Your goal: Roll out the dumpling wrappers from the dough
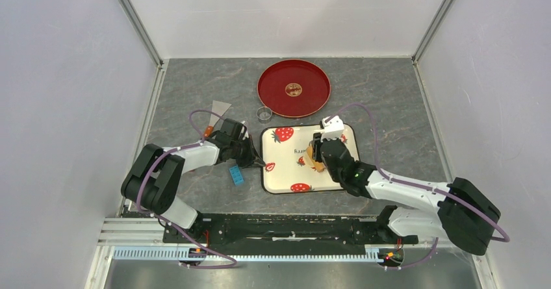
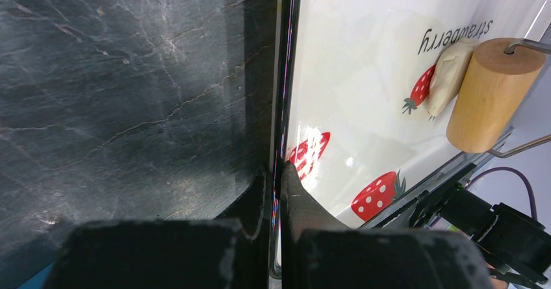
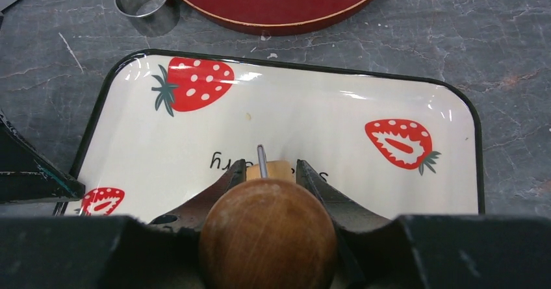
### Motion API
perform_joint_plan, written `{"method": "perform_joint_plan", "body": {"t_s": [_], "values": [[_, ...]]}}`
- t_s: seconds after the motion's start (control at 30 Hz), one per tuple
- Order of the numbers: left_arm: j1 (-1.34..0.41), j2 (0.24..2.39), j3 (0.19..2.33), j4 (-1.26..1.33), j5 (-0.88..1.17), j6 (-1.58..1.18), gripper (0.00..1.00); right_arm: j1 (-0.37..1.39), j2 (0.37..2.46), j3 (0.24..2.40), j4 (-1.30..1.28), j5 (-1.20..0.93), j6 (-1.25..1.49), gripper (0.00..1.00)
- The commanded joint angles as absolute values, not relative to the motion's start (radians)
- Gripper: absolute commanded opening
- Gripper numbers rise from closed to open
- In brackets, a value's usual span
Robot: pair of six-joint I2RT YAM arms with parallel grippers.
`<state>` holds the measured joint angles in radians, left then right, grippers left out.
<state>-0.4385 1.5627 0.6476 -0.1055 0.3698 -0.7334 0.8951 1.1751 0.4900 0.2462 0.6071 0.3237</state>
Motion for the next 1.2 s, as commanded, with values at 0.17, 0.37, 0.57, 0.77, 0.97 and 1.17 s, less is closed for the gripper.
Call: {"method": "perform_joint_plan", "body": {"t_s": [0.17,0.37,0.57,0.77,0.97,1.17], "values": [[-0.428,1.647,0.579,-0.245,0.156,-0.712,0.02,0.902,1.241,0.525,0.344,0.621,0.308,0.0],[-0.429,1.646,0.578,-0.244,0.158,-0.711,0.02,0.902,1.281,0.51,0.35,0.61,0.295,0.0],[-0.427,1.642,0.574,-0.242,0.157,-0.71,0.02,0.901,1.317,0.48,0.328,0.605,0.353,0.0],[-0.426,1.643,0.575,-0.242,0.156,-0.711,0.02,0.901,1.295,0.402,0.324,0.584,0.409,0.0],[-0.426,1.646,0.576,-0.241,0.154,-0.712,0.02,0.893,1.287,0.352,0.299,0.57,0.459,0.0],[-0.427,1.646,0.575,-0.241,0.155,-0.712,0.02,0.888,1.356,0.365,0.29,0.535,0.478,0.0]]}}
